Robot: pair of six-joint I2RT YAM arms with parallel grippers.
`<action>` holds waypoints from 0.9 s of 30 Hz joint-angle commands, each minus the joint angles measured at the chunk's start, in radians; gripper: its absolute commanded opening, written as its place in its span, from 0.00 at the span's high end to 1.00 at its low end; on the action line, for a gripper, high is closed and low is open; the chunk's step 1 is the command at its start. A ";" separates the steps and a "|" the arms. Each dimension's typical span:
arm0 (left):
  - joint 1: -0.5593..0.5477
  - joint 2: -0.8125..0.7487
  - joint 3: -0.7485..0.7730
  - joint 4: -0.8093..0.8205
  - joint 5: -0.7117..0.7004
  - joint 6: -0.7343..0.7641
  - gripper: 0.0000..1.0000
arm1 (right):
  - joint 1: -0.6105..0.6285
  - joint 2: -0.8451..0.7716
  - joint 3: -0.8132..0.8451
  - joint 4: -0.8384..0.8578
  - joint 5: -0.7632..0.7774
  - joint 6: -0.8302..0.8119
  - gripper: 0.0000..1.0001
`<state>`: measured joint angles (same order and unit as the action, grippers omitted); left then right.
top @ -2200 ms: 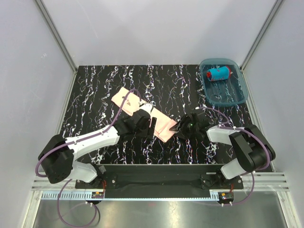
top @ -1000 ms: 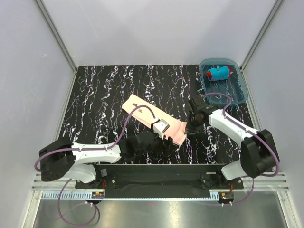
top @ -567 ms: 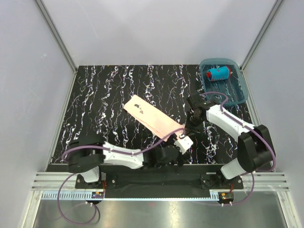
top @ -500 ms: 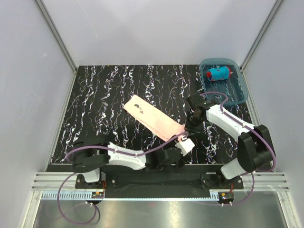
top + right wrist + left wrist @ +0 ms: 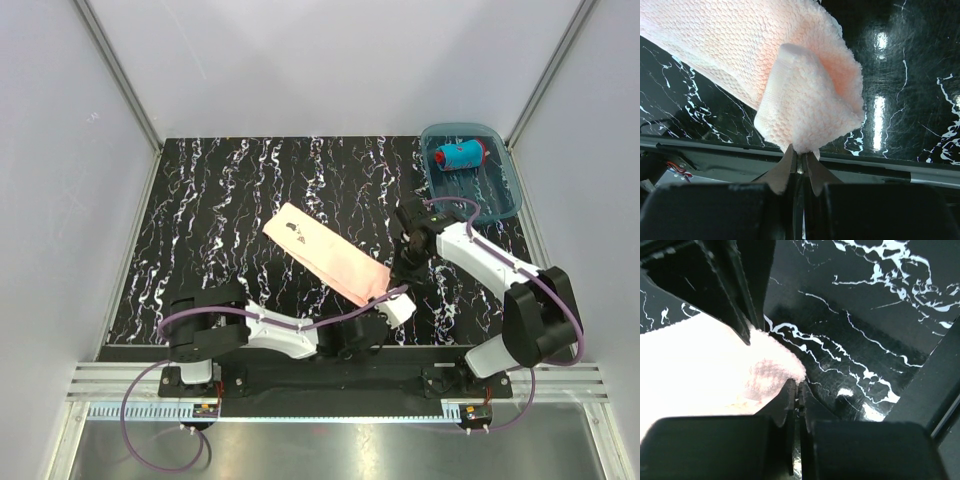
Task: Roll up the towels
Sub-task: Roll the towel
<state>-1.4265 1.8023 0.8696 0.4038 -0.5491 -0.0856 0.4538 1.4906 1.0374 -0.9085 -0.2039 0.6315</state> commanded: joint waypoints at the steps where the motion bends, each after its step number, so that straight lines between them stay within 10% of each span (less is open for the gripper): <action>1: 0.015 -0.023 0.019 0.072 0.021 -0.017 1.00 | 0.006 -0.041 -0.007 -0.018 -0.028 -0.012 1.00; 11: 0.155 -0.184 -0.168 0.111 0.380 -0.353 1.00 | 0.008 -0.052 0.013 -0.009 -0.015 -0.001 0.93; 18: 0.267 -0.209 -0.294 0.302 0.592 -0.526 1.00 | 0.008 -0.036 0.033 -0.015 -0.014 -0.018 0.70; 21: 0.316 -0.189 -0.314 0.378 0.676 -0.588 1.00 | 0.008 -0.029 0.055 -0.023 -0.006 -0.026 0.47; 22: 0.342 -0.175 -0.322 0.406 0.698 -0.633 1.00 | 0.006 -0.029 0.061 -0.024 -0.005 -0.027 0.16; 27: 0.455 -0.133 -0.371 0.579 0.831 -0.808 1.00 | 0.008 -0.044 0.105 -0.030 0.017 -0.024 0.02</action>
<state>-1.0256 1.6478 0.5217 0.7818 0.1524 -0.7498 0.4538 1.4712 1.0870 -0.9283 -0.2016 0.6140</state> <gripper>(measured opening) 0.017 0.966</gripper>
